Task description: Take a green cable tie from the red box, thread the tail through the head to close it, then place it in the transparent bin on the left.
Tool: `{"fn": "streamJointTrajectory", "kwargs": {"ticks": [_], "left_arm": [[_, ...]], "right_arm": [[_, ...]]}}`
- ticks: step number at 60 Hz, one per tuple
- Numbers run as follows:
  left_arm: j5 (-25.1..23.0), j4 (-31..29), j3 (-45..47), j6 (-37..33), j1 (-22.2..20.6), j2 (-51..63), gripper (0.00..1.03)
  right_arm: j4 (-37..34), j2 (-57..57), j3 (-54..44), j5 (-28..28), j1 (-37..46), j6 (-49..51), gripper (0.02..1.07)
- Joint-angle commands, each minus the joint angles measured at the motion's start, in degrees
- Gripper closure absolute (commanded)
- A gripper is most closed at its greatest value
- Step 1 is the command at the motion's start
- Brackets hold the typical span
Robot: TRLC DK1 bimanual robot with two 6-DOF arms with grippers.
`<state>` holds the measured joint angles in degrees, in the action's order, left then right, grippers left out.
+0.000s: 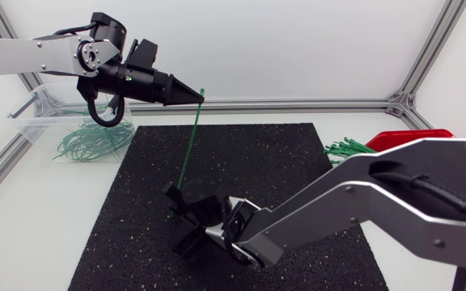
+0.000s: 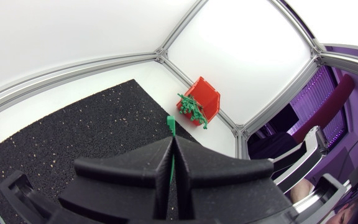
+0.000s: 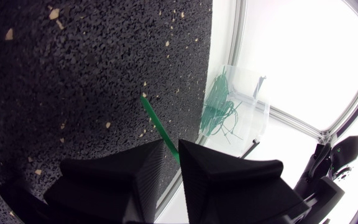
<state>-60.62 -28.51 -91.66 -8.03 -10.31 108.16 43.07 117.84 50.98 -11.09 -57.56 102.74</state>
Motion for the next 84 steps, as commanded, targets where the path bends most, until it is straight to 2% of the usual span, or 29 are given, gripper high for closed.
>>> {"fn": "streamJointTrajectory", "kwargs": {"ticks": [1, 49, 84], "left_arm": [[-0.6, -0.6, 0.4, -1.6, 0.3, 0.1, 1.00], [-0.6, -2.0, 1.2, -1.9, 0.4, -1.8, 1.00], [-0.7, -2.1, 2.9, -2.6, 0.4, -3.2, 1.00]], "right_arm": [[1.6, 2.7, -0.9, 1.3, -0.9, 0.6, 0.84], [2.9, -1.6, 0.9, 1.7, -2.2, 1.1, 0.87], [4.6, -0.2, 1.4, 2.0, -2.3, 1.2, 0.89]]}}
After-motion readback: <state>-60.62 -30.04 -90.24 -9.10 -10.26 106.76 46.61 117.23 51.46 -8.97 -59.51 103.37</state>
